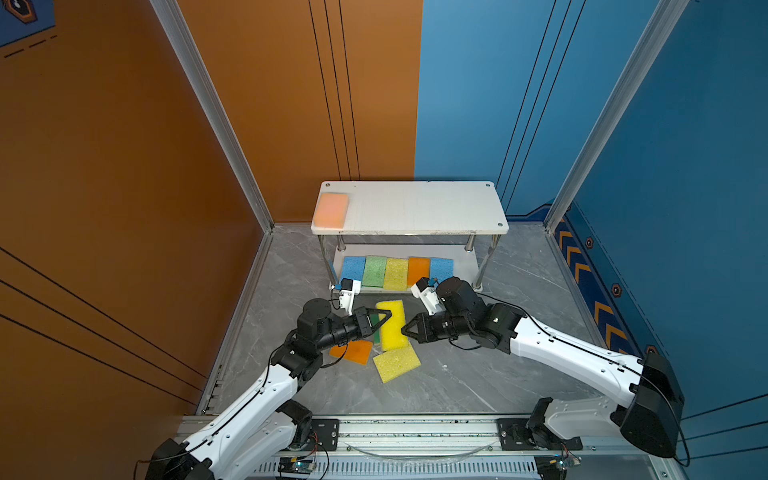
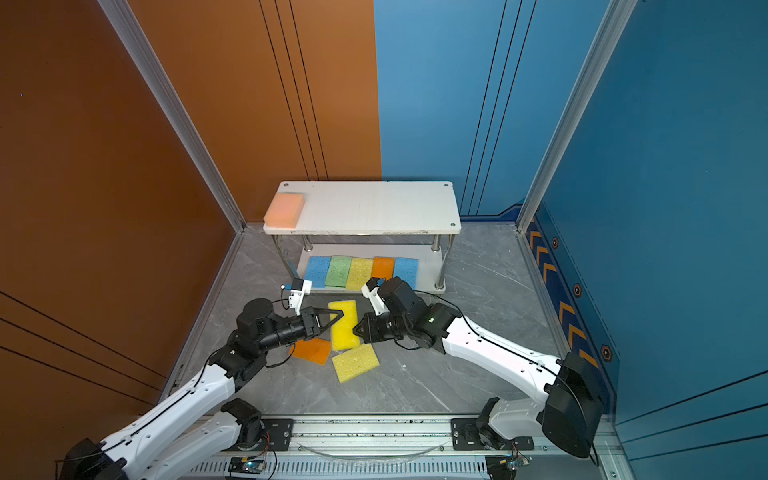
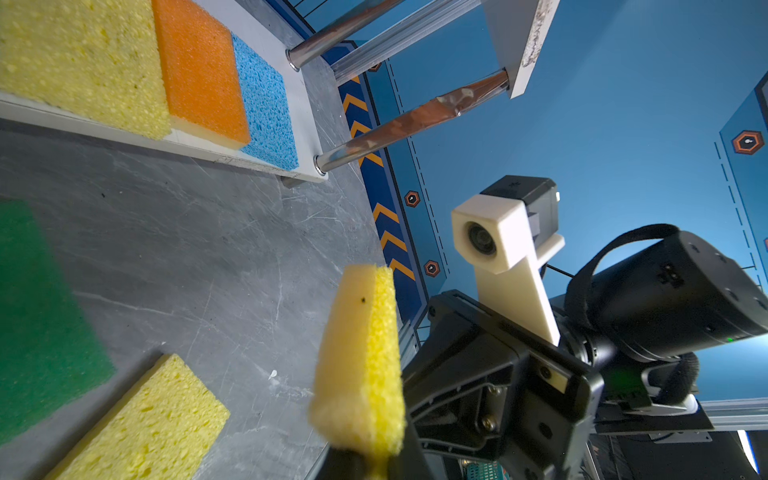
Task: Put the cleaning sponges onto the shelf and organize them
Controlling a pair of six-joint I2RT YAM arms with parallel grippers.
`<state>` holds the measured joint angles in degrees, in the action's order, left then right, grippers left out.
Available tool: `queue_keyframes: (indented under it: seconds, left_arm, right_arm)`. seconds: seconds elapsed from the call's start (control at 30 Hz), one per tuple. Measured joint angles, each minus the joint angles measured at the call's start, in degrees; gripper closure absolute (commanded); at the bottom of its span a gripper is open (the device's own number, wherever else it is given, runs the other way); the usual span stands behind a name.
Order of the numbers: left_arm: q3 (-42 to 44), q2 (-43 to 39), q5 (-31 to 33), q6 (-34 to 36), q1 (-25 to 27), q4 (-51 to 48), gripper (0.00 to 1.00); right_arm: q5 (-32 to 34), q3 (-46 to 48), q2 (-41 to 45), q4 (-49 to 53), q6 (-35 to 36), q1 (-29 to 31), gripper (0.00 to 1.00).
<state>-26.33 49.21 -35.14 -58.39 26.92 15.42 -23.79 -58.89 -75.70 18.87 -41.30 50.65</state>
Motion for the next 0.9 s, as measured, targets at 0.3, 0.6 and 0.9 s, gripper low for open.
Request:
queue_keyframes:
  seconds: [0.3, 0.6, 0.9]
  left_arm:
    - [0.0, 0.1, -1.2, -1.2, -1.5, 0.8, 0.39]
    - [-1.0, -6.7, -4.2, 0.8, -9.7, -6.8, 0.06]
    - [-9.4, -21.6, -0.3, 11.2, -19.9, -29.2, 0.01]
  right_arm:
    - [0.0, 0.0, 0.2, -0.1, -0.1, 0.0, 1.0]
    - [2.1, -3.2, 3.5, 0.5, -0.5, 0.0, 1.0]
    - [5.1, -15.8, 4.4, 6.1, 0.5, -0.4, 1.0]
